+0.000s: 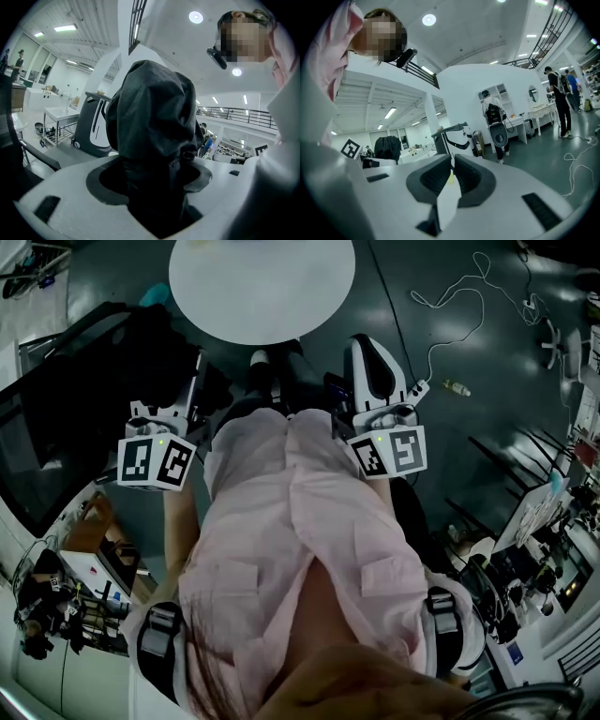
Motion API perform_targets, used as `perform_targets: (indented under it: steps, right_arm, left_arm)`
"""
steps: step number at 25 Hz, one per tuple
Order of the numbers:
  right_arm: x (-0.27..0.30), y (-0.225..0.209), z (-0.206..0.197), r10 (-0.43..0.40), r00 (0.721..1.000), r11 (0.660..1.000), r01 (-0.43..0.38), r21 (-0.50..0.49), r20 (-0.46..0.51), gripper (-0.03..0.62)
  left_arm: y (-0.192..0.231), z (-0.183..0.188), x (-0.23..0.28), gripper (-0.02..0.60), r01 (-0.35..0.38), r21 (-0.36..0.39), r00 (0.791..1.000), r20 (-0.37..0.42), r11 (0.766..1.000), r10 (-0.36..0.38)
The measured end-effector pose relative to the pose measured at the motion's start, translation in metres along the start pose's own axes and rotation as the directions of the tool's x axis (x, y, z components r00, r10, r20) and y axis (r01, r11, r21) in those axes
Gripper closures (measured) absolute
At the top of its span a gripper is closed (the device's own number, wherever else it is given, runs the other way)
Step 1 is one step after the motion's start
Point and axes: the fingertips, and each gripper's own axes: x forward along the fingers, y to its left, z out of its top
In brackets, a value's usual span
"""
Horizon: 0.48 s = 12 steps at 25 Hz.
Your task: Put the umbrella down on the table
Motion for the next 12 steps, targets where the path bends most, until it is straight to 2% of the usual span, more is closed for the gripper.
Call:
perform_targets:
  steps: [12]
  right_arm:
    - [0.054,-0.052,0.022,0.119,0.993,0.993,-0.119,-0.015,-0.011,0.554]
  left_arm:
    - [-0.018,0.010,0.048,0.268,-0.093,-0.014,0.993,0.070,0.996,0.094]
